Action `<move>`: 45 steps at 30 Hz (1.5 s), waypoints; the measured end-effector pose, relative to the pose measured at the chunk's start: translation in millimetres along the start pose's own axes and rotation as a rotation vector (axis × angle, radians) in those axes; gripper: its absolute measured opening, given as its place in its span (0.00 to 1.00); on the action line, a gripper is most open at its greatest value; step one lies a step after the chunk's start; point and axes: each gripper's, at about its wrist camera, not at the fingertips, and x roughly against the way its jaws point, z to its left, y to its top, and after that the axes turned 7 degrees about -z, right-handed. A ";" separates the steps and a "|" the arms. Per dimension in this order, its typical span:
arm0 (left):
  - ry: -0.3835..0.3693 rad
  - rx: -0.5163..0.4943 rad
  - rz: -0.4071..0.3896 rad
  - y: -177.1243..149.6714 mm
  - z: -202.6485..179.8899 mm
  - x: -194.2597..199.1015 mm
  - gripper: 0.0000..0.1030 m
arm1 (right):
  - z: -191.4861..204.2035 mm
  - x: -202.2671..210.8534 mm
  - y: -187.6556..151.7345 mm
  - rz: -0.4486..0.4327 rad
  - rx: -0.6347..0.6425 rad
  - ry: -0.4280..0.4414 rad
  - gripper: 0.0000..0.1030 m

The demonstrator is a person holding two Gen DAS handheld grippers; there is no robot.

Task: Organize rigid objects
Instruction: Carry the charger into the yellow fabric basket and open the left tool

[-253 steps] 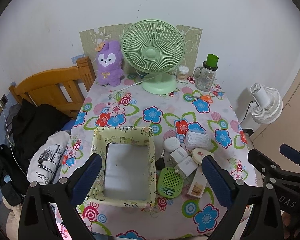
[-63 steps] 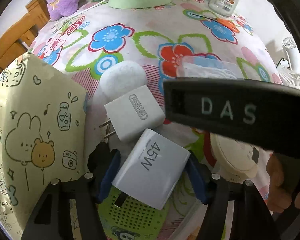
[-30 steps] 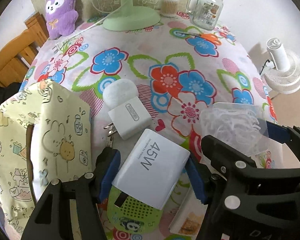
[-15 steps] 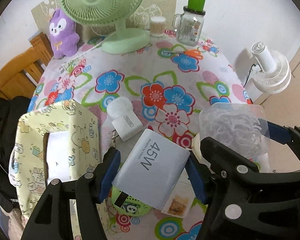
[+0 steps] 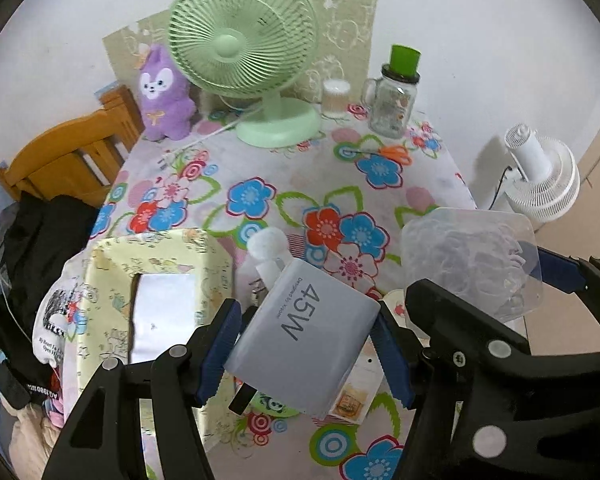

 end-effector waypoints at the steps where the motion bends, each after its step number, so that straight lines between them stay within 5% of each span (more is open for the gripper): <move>1: 0.002 0.003 -0.004 0.7 5.0 3.2 0.65 | 3.3 1.5 0.7 -0.001 -0.003 0.005 0.89; 24: -0.033 -0.031 0.015 -13.6 118.2 -3.2 0.65 | 111.1 -31.2 -3.8 0.031 -0.034 -0.024 0.89; 45: -0.087 -0.027 0.137 -34.1 159.3 -51.1 0.66 | 147.7 -89.9 -2.5 0.127 -0.028 -0.078 0.90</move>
